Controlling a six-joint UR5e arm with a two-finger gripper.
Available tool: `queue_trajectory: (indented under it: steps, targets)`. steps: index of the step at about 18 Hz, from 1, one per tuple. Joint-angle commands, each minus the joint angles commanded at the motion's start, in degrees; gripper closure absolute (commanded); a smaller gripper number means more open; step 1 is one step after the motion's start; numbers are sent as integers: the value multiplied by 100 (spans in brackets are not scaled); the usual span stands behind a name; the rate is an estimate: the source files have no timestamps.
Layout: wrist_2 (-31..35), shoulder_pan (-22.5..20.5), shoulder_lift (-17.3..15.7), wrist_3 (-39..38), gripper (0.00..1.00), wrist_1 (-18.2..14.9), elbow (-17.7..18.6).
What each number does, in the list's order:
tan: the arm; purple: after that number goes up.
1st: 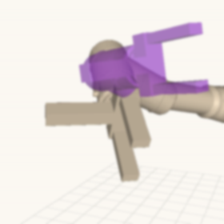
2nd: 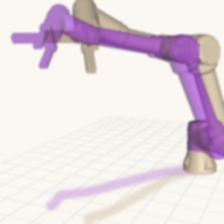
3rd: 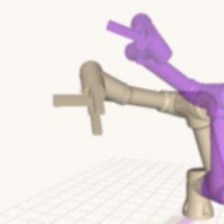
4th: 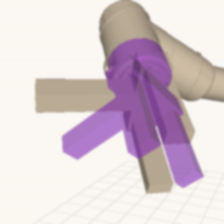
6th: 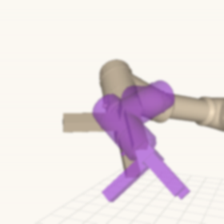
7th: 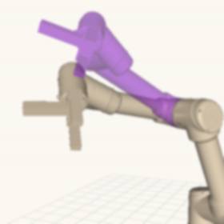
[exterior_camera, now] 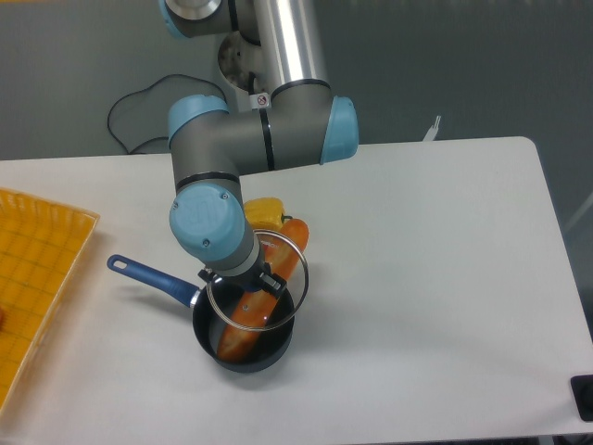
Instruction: Close the pot lid
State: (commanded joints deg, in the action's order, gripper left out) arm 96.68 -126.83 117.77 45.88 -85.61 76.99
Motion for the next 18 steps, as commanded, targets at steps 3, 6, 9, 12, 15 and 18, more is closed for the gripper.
queue_trajectory:
  steps: [3,6,9,12,15,18]
  targets:
    - [70,26,97,-105,55,-9,-97]
    - [70,62,97,-106,55,-9,-132]
    - [70,70,132,-106,55,-9,-158]
    - [70,70,150,-106,55,0,-167]
    - [70,79,211,-114,55,0,-202]
    - [88,79,290,-141,55,9,-246]
